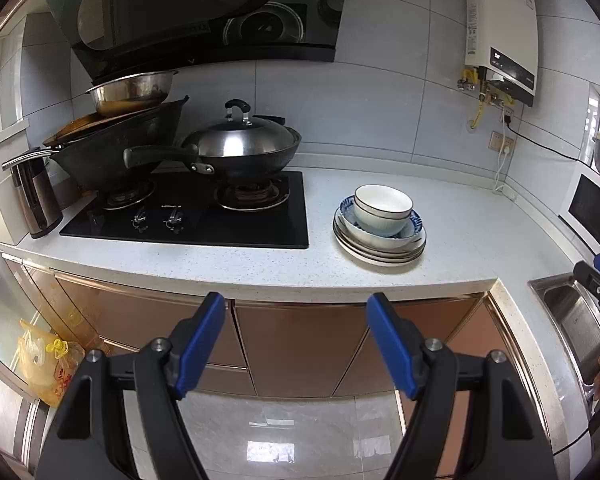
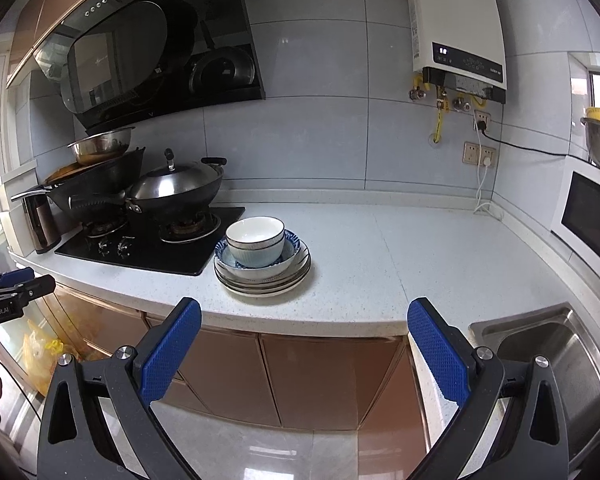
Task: Organize plates and bowls
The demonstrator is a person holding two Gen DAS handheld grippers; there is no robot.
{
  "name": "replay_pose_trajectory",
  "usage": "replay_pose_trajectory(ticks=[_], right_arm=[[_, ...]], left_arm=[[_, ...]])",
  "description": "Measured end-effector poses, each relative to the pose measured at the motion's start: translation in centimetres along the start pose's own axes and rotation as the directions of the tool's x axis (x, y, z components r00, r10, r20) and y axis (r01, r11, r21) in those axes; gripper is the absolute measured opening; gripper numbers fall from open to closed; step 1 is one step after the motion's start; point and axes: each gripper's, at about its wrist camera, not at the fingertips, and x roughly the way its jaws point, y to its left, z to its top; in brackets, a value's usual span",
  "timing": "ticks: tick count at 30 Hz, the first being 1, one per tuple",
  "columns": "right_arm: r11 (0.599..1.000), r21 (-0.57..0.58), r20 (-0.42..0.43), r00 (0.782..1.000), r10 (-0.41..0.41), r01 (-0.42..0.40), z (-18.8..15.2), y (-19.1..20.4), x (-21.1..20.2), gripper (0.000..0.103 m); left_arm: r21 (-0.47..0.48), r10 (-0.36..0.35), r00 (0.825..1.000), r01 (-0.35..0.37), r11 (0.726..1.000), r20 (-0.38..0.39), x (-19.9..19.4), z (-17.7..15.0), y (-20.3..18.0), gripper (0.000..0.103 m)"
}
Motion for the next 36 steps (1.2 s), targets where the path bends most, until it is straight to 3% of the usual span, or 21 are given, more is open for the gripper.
replay_pose_trajectory(ticks=[28, 36], right_arm=[[0.998, 0.048, -0.034, 0.998, -0.048, 0.05, -1.5, -2.0, -1.1, 0.102], [0.998, 0.051, -0.011, 0.999, -0.038, 0.039, -1.7, -2.0, -1.5, 0.102]], left_arm=[[0.038, -0.05, 0.999, 0.051, 0.998, -0.013, -0.5, 0.3, -1.2, 0.073], [0.034, -0.046, 0.999, 0.046, 0.998, 0.007, -1.2, 0.3, -1.1, 0.072]])
